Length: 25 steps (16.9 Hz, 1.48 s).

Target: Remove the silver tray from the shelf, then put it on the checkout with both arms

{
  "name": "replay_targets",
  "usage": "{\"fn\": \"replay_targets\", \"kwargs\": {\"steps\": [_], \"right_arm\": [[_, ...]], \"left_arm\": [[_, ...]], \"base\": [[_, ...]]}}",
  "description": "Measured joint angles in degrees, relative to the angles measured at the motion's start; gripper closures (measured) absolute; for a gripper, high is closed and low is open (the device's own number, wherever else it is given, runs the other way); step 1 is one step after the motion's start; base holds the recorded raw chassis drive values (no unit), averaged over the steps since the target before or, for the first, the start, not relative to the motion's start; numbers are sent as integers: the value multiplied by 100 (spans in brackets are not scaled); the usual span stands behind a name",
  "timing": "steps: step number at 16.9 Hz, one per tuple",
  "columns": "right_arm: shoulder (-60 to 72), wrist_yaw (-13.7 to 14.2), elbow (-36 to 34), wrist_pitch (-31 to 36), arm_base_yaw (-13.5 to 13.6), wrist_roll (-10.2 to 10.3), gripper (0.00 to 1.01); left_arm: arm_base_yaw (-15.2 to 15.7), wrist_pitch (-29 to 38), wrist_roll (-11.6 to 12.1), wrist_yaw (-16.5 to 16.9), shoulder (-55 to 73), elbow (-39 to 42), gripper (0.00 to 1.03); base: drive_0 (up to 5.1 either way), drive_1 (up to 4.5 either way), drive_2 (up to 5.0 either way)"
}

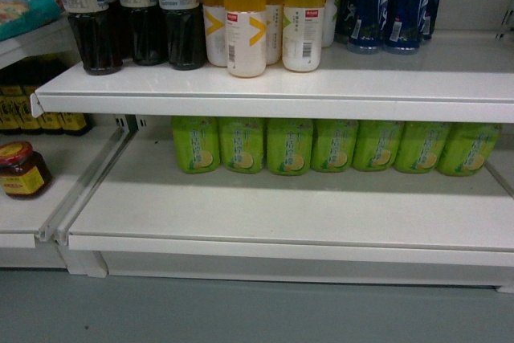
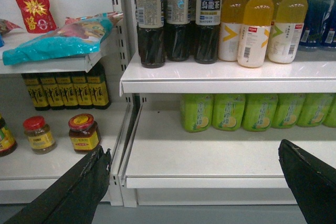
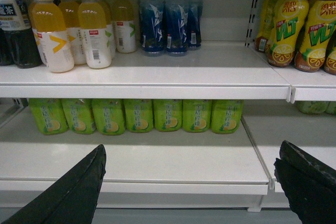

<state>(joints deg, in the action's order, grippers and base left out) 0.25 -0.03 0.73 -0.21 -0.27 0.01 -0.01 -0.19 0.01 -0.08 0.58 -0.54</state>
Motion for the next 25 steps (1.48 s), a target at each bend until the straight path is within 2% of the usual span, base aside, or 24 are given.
{"fn": "replay_targets", "kwargs": {"steps": [25], "right_arm": [[0, 0, 0, 0, 0, 0, 3]], "left_arm": [[0, 0, 0, 0, 0, 0, 5]], "base": [[0, 0, 0]]}}
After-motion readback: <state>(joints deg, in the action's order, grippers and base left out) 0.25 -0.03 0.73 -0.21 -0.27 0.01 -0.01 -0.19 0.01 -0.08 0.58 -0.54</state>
